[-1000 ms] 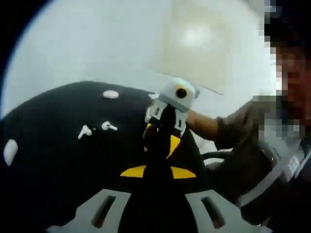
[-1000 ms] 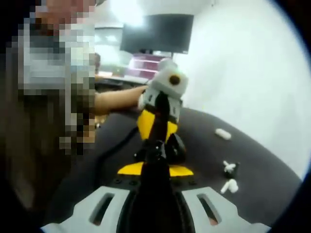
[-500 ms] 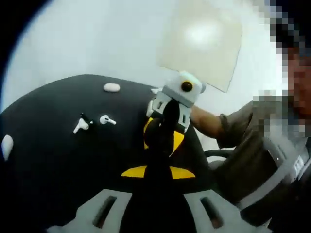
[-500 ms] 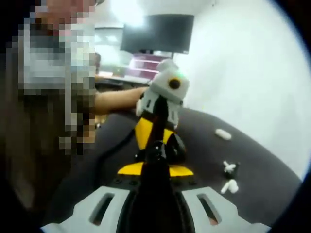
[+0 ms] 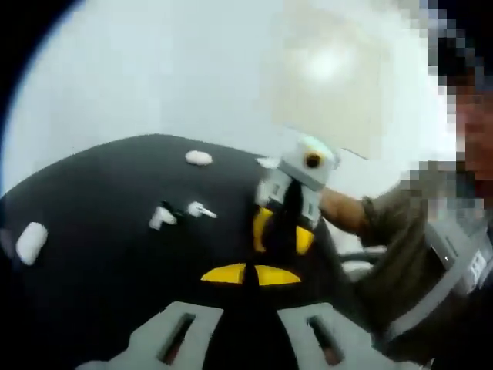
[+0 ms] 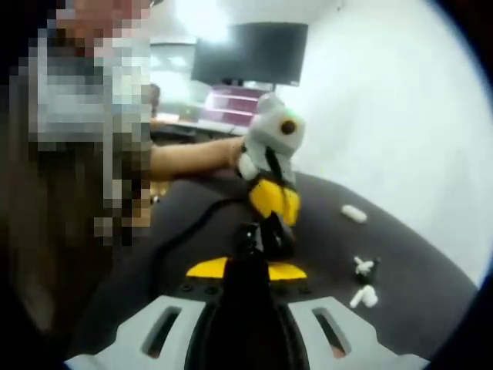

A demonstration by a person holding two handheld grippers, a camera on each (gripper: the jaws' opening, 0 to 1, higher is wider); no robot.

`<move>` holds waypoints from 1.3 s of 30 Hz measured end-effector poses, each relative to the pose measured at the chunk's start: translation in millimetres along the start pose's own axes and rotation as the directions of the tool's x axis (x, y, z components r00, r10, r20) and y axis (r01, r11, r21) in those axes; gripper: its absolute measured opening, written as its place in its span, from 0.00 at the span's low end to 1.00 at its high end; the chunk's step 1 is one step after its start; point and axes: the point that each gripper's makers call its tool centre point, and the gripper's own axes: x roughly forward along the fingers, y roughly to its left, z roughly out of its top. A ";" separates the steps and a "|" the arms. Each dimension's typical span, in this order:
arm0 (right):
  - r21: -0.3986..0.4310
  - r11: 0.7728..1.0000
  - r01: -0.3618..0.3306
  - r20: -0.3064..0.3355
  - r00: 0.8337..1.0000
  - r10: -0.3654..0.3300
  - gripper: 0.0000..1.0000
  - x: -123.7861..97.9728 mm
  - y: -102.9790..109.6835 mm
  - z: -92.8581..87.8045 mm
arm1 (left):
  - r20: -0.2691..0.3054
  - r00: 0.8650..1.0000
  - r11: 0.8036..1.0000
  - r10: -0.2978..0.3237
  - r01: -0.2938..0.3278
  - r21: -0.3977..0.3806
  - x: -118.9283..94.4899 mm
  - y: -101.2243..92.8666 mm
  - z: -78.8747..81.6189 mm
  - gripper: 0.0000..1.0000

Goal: Pick up three earphones and place each one into its charging case using tactile feedback, ensure that each earphone is properly inserted and securely positioned inside the case.

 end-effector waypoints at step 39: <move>-0.016 1.000 0.008 -0.001 1.000 -0.008 0.19 2.2 -2.9 0.4 | 0.144 0.981 0.981 0.131 -0.150 0.123 11.8 31.8 32.2 0.09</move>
